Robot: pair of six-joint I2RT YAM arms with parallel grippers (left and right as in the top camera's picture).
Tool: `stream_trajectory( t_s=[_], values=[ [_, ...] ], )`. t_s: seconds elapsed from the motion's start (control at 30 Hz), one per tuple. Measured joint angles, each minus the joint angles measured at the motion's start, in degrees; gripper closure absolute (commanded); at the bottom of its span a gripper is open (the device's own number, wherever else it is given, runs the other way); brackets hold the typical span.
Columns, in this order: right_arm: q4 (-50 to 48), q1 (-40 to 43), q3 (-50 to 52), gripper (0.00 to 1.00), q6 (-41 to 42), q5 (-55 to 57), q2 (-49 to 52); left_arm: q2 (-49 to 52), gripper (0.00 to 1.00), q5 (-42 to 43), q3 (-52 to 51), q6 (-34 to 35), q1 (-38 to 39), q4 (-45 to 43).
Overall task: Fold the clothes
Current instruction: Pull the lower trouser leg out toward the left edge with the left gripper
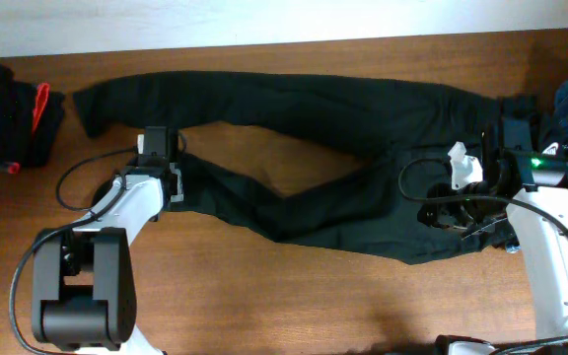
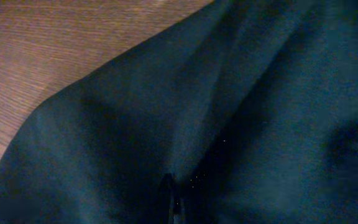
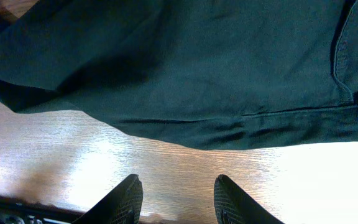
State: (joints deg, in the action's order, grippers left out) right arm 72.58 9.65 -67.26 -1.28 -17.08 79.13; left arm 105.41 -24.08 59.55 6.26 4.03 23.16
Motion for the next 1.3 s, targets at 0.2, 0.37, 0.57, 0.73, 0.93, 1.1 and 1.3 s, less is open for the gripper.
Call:
stream_trajectory(
  t_s=[0.2, 0.37, 0.57, 0.73, 0.93, 1.1, 1.3],
  values=[
    [0.0, 0.0, 0.0, 0.57, 0.0, 0.0, 0.0, 0.1, 1.0, -0.4, 0.9, -5.9, 0.0, 0.2],
    [0.0, 0.0, 0.0, 0.57, 0.0, 0.0, 0.0, 0.2, 1.0, -3.5, 4.7, -13.3, 0.0, -0.1],
    [0.0, 0.0, 0.0, 0.57, 0.0, 0.0, 0.0, 0.2, 0.99, -5.5, 9.0, -21.4, 0.0, -4.3],
    [0.0, 0.0, 0.0, 0.57, 0.0, 0.0, 0.0, 0.2, 0.96, -6.0, 9.6, -25.1, -0.5, -7.9],
    [0.0, 0.0, 0.0, 0.57, 0.0, 0.0, 0.0, 0.2, 0.85, -5.1, 9.6, -26.9, -4.3, -11.1],
    [-0.3, 0.0, 0.6, 0.57, 0.0, -0.6, 0.0, 0.2, 0.48, 2.2, 9.6, -27.5, -10.0, -14.2],
    [-1.1, 0.0, 1.9, 0.57, 0.0, -0.9, 0.0, 0.4, 0.01, 12.3, 9.7, -27.5, -15.8, -22.0]
  ],
)
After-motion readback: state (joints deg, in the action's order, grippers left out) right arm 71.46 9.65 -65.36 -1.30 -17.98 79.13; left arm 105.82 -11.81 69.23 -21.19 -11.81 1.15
